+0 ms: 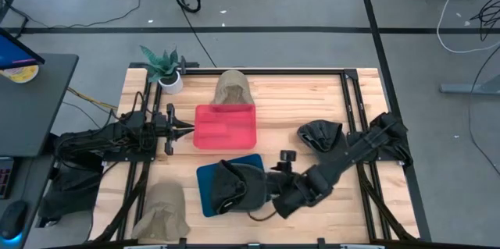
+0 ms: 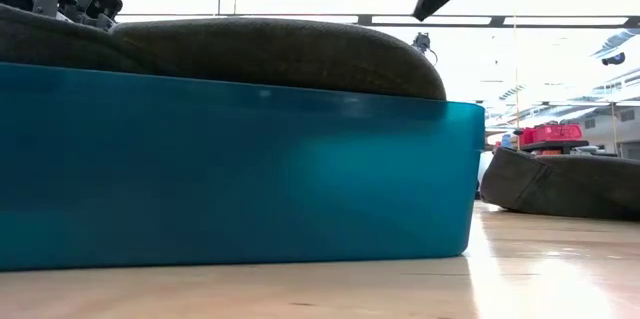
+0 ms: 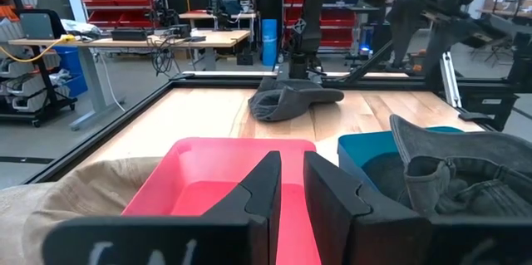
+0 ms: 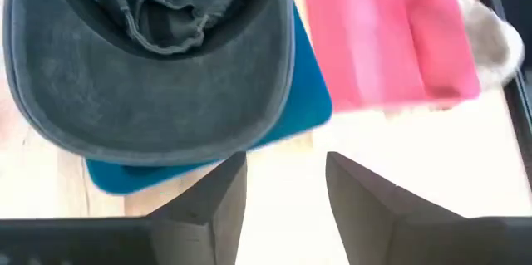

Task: Pick & Place hat
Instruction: Put the black cap into the blue bin

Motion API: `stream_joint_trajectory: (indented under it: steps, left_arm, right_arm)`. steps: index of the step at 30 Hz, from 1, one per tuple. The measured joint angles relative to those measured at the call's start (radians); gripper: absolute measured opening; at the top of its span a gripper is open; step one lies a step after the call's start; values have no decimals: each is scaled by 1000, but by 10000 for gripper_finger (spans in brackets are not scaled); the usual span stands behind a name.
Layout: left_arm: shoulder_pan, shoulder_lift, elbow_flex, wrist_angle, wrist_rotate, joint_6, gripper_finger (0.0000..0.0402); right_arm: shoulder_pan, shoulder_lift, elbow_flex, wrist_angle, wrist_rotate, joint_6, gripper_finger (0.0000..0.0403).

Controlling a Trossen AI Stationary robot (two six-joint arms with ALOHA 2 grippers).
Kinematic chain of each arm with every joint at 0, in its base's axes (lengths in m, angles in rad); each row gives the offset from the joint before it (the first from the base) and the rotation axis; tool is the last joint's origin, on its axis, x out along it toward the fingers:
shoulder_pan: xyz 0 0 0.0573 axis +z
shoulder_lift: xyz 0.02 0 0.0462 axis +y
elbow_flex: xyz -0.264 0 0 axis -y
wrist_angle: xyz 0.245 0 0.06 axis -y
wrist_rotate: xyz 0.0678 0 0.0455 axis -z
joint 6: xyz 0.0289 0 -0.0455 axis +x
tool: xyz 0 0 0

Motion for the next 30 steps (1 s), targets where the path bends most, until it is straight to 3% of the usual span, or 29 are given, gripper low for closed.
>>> stream_joint_trajectory:
  steps: [7, 14, 21, 30]
  left_arm:
    - [0, 0, 0, 0, 0, 0, 58]
    - [0, 0, 0, 0, 0, 0, 58]
    - [0, 0, 0, 0, 0, 0, 58]
    - [0, 0, 0, 0, 0, 0, 58]
  right_arm:
    - [80, 1, -36, -95, 17, 243, 167]
    - [157, 1, -86, -259, 99, 516, 169]
    - [199, 1, -89, -404, 78, 774, 169]
    - [215, 1, -124, -557, 61, 993, 169]
